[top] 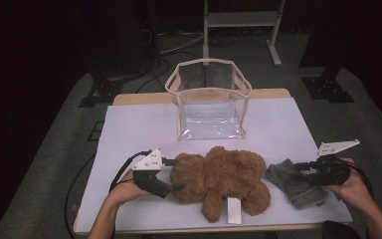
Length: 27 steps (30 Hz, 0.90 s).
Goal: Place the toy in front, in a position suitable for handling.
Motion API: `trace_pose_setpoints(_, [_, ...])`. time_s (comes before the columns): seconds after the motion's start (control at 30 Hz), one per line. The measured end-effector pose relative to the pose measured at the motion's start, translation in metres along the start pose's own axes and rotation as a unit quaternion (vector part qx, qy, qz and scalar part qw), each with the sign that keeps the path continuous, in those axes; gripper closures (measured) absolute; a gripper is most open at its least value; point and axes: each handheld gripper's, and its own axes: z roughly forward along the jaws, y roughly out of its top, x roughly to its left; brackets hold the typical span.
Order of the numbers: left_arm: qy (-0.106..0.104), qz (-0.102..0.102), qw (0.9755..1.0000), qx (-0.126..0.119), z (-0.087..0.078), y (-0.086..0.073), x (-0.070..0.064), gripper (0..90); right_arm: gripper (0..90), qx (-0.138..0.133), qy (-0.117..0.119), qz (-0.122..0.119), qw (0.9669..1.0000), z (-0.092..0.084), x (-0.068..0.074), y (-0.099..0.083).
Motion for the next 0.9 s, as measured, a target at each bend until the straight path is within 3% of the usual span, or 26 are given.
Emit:
trace_pose_setpoints(0.53, [0.02, -0.013, 0.9997, 0.0, -0.012, -0.006, 0.002, 17.8, 42.8, -0.019, 0.039, -0.027, 0.9987, -0.007, 0.005, 0.044])
trace_pose_setpoints(0.9, [0.037, -0.027, 0.999, 0.001, -0.021, -0.007, 0.004, 11.7, 40.6, -0.01, 0.073, -0.07, 0.9948, 0.005, 0.011, 0.107])
